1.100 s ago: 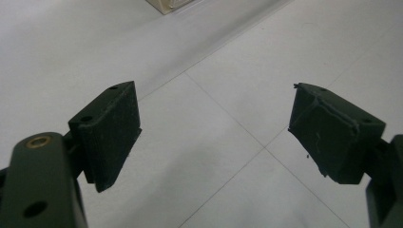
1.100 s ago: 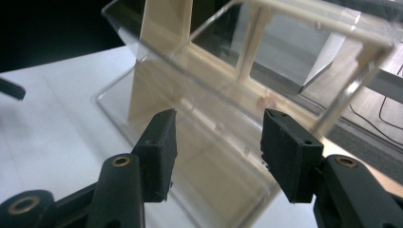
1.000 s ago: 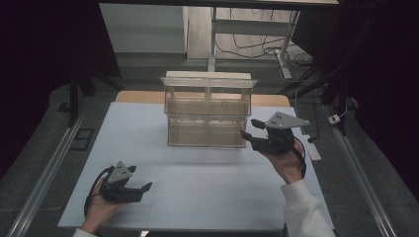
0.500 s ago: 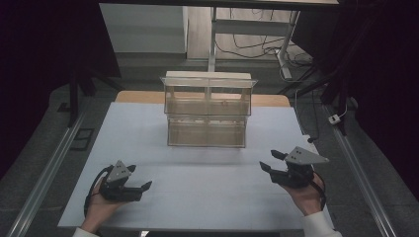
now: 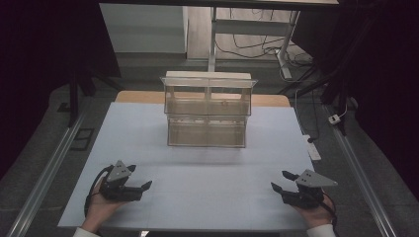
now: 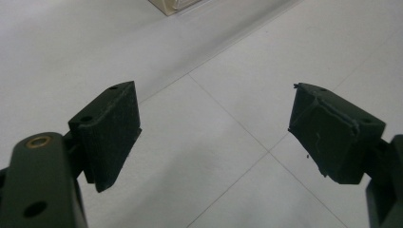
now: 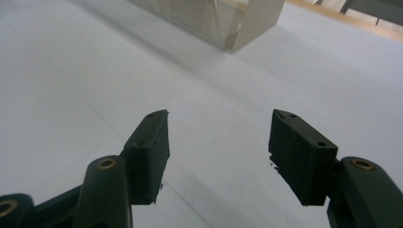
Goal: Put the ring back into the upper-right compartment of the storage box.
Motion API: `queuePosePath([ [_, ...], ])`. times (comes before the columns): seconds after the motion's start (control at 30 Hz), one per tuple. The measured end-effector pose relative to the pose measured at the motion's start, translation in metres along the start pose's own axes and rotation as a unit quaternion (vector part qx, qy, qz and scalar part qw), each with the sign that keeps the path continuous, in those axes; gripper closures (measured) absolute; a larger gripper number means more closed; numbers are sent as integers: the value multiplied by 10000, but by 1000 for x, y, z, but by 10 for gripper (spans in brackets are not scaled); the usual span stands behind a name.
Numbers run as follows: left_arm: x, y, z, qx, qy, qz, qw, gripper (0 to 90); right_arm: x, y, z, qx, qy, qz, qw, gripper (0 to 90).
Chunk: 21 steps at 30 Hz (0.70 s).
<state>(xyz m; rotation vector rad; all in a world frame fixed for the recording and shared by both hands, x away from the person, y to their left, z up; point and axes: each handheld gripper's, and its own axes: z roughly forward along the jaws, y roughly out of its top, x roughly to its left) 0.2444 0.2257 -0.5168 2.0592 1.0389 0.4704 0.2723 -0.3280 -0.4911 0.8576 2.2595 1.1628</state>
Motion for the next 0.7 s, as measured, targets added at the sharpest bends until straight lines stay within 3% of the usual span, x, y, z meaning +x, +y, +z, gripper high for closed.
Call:
queuePosePath([
  [0.17,0,-1,0,-4,-3,-8,10000,176,-2,-8,5,151,28,26,9999,384],
  [0.7,1,-2,0,3,-11,-10,10000,174,-2,-9,5,164,15,-47,9999,375],
])
